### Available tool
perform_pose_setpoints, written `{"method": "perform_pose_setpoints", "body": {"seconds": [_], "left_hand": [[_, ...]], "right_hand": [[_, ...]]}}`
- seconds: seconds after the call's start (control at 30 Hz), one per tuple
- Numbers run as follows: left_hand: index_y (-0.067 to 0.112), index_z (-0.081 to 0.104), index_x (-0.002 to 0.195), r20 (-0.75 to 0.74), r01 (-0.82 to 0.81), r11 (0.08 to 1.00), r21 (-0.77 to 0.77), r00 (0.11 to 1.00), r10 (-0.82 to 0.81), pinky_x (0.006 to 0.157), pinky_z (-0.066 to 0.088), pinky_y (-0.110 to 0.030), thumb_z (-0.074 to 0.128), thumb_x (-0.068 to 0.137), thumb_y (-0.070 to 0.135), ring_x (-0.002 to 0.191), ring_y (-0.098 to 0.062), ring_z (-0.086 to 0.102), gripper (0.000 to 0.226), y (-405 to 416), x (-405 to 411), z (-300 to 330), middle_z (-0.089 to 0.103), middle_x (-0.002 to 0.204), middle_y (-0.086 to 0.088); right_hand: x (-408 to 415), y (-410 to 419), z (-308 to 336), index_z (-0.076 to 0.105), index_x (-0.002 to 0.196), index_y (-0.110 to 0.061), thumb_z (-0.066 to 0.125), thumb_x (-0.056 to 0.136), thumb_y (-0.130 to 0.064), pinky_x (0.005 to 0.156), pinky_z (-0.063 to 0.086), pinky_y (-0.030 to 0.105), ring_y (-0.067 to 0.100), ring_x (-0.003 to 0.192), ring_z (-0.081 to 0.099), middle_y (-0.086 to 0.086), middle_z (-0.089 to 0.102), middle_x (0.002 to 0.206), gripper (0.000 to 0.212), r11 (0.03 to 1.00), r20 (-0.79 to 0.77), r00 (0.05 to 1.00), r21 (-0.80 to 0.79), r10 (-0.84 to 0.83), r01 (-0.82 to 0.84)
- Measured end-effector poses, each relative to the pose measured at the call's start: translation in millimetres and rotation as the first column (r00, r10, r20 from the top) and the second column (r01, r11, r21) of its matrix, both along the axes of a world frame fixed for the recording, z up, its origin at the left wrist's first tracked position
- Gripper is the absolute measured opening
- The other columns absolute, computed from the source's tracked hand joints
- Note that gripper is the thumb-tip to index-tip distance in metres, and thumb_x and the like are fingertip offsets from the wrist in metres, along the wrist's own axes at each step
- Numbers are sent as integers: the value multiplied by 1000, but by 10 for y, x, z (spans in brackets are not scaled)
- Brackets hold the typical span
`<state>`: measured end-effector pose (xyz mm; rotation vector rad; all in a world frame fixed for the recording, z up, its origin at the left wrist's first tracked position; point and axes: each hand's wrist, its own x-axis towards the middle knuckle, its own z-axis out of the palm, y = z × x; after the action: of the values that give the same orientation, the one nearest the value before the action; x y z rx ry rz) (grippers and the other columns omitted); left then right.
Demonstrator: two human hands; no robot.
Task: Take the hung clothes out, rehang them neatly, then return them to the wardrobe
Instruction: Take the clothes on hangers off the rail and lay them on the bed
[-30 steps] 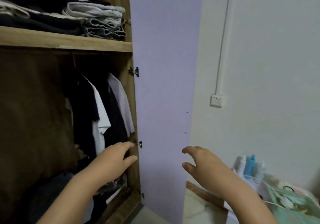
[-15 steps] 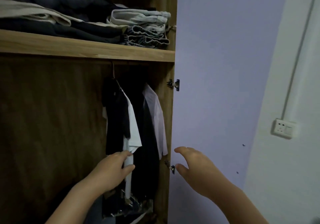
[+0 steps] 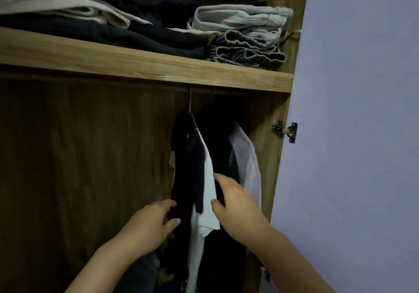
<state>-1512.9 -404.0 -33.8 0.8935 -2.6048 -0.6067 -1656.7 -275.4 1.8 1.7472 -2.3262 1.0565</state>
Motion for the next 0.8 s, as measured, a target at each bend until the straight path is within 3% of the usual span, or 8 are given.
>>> {"method": "perform_pose_setpoints", "body": {"seconds": [0.1, 0.27, 0.4, 0.57, 0.7, 0.77, 0.8], "left_hand": [[23, 31, 142, -12, 36, 999, 26, 999, -36, 103, 36, -20, 48, 94, 35, 127, -9, 42, 52, -347, -72, 29, 41, 143, 2], [25, 31, 141, -57, 79, 997, 18, 995, -78, 101, 36, -17, 49, 94, 35, 125, -7, 43, 51, -1022, -179, 111, 43, 140, 5], [31, 34, 138, -101, 153, 988, 36, 984, -149, 82, 36, 2, 51, 93, 37, 114, 5, 42, 48, -1603, -253, 130, 43, 133, 14], [40, 38, 130, -167, 167, 983, 73, 974, -153, 76, 39, 1, 55, 88, 40, 102, 8, 49, 45, -2177, -289, 45, 49, 124, 20], [49, 35, 121, -189, 165, 984, 67, 971, -150, 75, 41, -4, 55, 88, 42, 103, 5, 49, 40, -2395, -342, 4, 45, 114, 27], [52, 34, 117, -207, 183, 979, 90, 965, -161, 77, 40, -5, 56, 88, 41, 104, 5, 49, 38, -2463, -363, -5, 44, 115, 28], [53, 36, 116, -218, 186, 978, 98, 962, -162, 80, 40, -6, 56, 87, 40, 106, 4, 50, 37, -2497, -368, -13, 47, 116, 26]], "right_hand": [[-61, -444, 21, 17, 149, -24, 48, 95, -19, 105, 19, 16, 9, 138, 26, -7, 28, 151, 63, 998, 5, 1000, -59, -4, 4], [-170, -1194, 130, 12, 150, -21, 48, 94, -16, 111, 15, 20, 10, 142, 16, -4, 21, 154, 66, 990, 26, 997, -123, -69, 71], [-229, -1697, 219, 11, 150, -15, 46, 94, -14, 113, 10, 21, 15, 144, 7, 3, 16, 156, 65, 981, -50, 985, -115, -166, 159], [-267, -2108, 281, 27, 145, -18, 48, 91, -11, 104, 33, 24, 15, 128, 30, 1, 41, 139, 58, 940, -7, 959, -202, -282, 275], [-371, -2469, 381, 38, 140, -14, 55, 87, -13, 87, 41, 18, 18, 118, 48, 3, 49, 129, 56, 951, 222, 952, -180, -208, 250], [-389, -2658, 384, 42, 137, -14, 57, 85, -14, 89, 48, 25, 27, 119, 51, 10, 40, 142, 54, 966, 316, 927, -94, -202, 243], [-387, -2741, 369, 44, 134, -13, 57, 85, -10, 88, 52, 31, 30, 115, 54, 12, 43, 138, 51, 970, 361, 914, -83, -186, 230]]}}
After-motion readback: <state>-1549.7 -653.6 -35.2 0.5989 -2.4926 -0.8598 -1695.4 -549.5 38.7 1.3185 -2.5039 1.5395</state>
